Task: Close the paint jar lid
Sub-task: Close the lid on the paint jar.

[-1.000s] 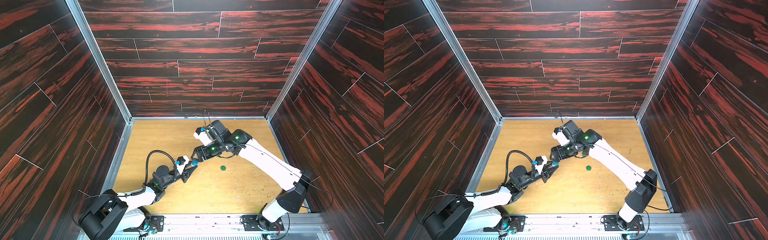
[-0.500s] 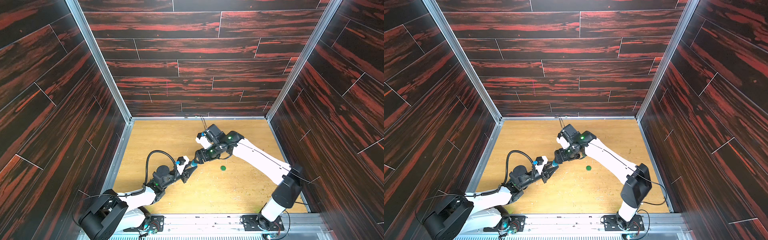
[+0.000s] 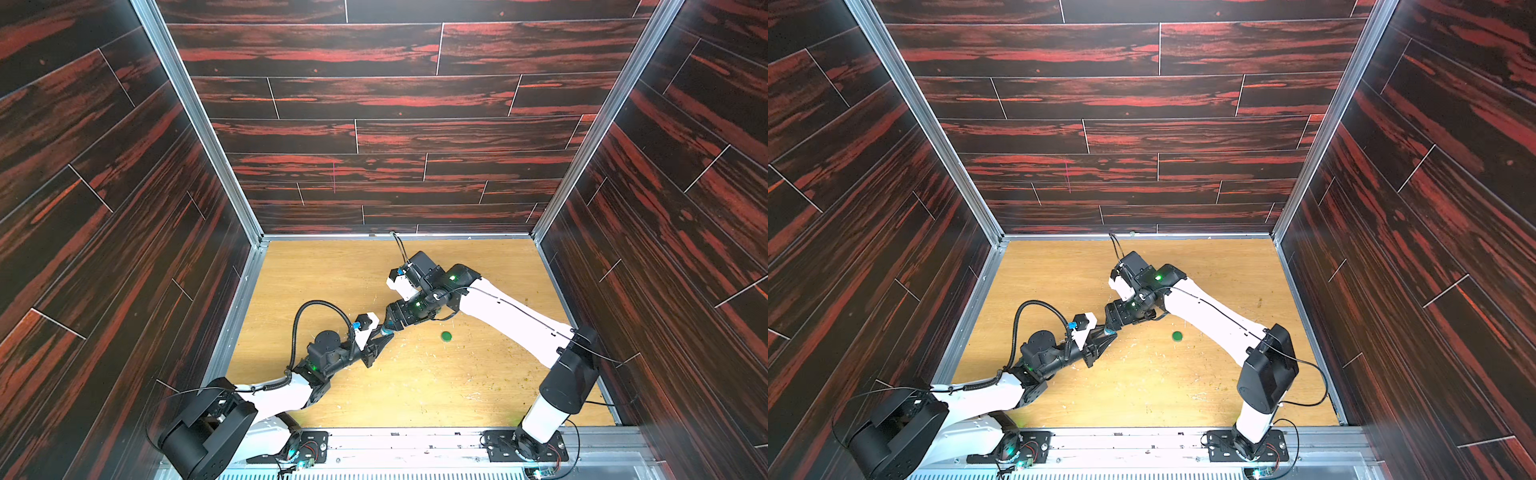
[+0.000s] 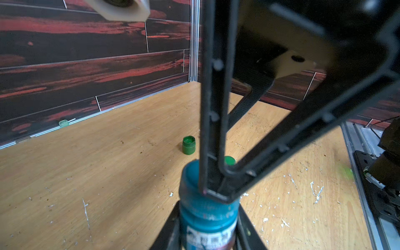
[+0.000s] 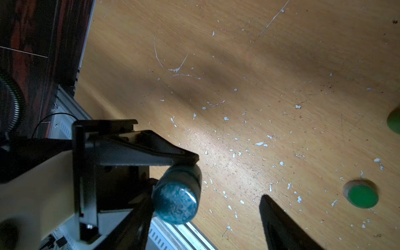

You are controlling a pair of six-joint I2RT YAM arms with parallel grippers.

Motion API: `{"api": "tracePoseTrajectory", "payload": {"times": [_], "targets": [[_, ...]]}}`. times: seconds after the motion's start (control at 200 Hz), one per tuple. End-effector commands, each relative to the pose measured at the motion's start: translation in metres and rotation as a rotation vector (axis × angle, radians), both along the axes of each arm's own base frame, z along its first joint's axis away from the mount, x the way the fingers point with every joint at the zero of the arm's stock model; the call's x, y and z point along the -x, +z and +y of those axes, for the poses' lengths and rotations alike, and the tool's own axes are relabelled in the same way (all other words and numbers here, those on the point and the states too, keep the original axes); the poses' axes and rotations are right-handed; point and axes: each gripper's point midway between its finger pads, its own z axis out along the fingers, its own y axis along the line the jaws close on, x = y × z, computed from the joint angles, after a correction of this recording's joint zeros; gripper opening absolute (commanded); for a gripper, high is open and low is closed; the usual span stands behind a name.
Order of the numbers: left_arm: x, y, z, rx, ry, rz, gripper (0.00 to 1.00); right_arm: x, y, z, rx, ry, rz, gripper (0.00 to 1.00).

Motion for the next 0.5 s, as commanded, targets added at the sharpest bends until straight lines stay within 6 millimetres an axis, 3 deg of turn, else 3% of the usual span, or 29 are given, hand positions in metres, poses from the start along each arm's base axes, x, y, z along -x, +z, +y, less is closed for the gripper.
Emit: {"api": "tracePoseTrajectory", "payload": {"times": [0.0, 0.215, 0.496], "targets": [[0.002, 0.028, -0.003, 0.061, -0.018, -0.085, 0.27, -0.002, 0.036, -0.004, -0.078, -0.011, -0.043, 0.81], [0.002, 0.029, -0.003, 0.068, -0.019, -0.085, 0.27, -0.009, 0.043, -0.011, -0.084, -0.038, -0.056, 0.81], [0.002, 0.03, -0.003, 0.072, -0.022, -0.083, 0.27, -0.013, -0.008, -0.005, -0.001, -0.051, 0.031, 0.81]]}}
